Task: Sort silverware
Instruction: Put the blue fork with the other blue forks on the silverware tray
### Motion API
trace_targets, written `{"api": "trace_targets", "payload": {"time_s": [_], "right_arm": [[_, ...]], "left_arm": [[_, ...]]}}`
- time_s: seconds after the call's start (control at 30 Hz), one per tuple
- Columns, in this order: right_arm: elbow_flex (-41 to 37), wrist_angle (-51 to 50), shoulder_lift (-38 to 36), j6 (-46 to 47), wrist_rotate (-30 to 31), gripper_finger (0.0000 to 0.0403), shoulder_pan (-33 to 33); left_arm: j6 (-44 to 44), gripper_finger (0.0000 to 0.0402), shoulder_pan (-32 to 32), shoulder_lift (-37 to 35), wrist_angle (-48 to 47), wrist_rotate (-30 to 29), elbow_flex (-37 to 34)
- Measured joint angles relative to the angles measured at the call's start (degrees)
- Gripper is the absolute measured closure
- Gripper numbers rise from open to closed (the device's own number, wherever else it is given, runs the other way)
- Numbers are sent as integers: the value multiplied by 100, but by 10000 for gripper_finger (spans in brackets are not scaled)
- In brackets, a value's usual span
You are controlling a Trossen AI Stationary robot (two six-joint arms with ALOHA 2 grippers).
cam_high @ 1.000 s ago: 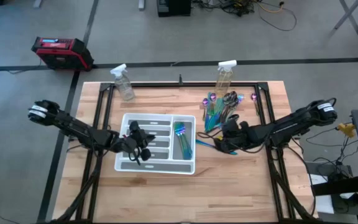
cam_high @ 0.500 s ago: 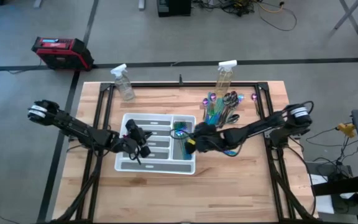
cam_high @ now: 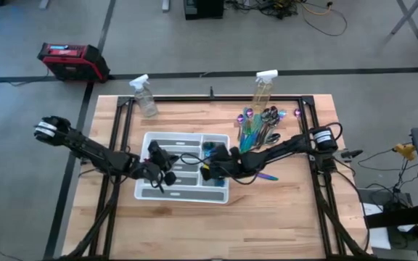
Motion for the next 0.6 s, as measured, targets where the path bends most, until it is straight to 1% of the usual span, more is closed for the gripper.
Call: {"api": "trace_targets", "payload": {"time_s": [0.13,0.47,0.6], "right_arm": [[-15,-21,97,229,-2,403,-38],[-55,-85,209,451,15,402,-91],[-42,-26,418,680,-112,383,-91]], "left_arm": [[21,386,-1,33,8,-19,-43],[7,386,-39,131,112,-51,-76],[-6,386,-39,163,179,-52,-85]]}}
